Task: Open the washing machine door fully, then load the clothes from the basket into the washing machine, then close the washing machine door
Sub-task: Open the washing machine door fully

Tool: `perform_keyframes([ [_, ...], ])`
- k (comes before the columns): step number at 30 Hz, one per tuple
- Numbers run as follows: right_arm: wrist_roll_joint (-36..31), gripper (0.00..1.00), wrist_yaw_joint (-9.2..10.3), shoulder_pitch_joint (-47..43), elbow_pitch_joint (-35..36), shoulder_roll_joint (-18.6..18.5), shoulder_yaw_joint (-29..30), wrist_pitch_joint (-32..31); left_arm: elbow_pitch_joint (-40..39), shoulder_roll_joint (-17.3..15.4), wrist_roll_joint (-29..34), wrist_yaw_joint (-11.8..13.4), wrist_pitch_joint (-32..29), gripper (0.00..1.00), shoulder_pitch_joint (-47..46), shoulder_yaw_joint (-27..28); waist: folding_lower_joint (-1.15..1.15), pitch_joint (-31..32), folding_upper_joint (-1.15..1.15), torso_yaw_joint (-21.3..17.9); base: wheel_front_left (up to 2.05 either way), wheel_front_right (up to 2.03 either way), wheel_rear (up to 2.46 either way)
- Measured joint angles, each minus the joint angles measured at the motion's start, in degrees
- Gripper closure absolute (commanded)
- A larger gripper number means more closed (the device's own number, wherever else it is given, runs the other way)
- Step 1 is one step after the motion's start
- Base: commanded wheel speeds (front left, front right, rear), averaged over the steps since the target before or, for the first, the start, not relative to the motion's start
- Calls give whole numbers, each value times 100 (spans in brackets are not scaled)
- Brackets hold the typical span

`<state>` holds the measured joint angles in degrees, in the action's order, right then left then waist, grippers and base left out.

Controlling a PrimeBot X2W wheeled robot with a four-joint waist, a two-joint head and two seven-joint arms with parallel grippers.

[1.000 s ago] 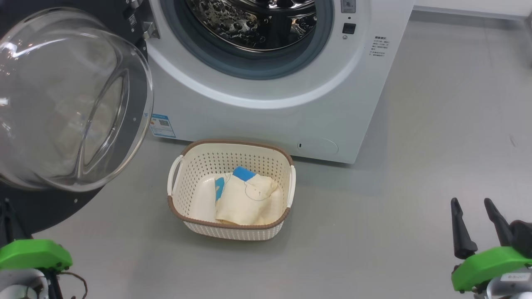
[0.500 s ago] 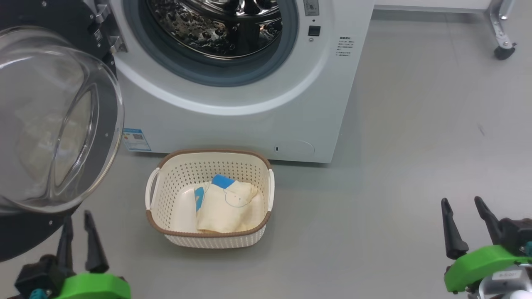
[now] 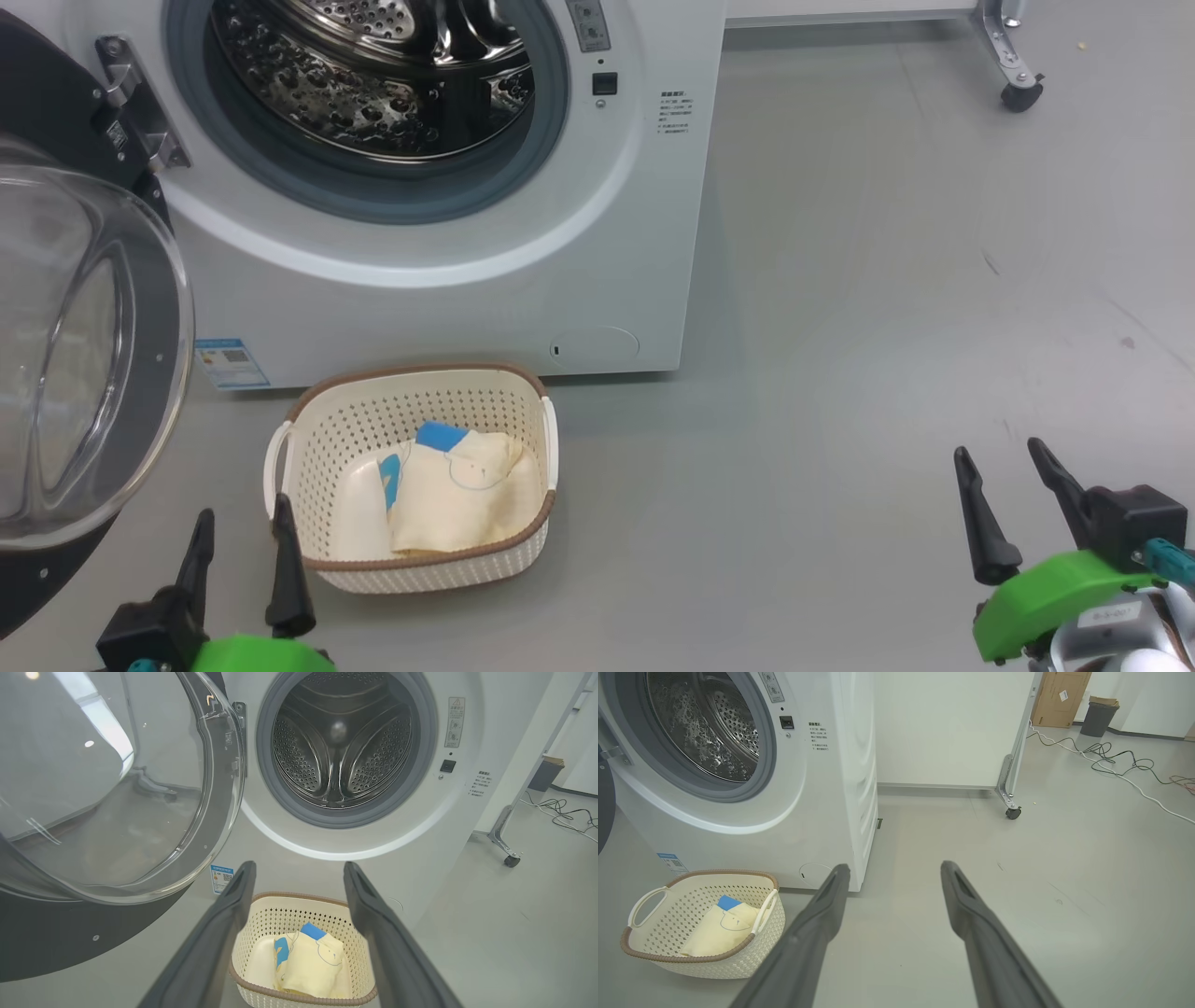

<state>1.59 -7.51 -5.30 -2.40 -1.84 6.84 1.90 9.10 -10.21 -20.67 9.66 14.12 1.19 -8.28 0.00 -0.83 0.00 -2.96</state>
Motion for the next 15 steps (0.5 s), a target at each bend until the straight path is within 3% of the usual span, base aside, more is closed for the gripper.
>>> perform_keyframes([
  [15, -8, 0, 0, -10, 92, 0, -37, -45, 253, 1, 59, -105, -1, 0, -245, -154, 0, -88, 0, -140, 0, 0, 0],
])
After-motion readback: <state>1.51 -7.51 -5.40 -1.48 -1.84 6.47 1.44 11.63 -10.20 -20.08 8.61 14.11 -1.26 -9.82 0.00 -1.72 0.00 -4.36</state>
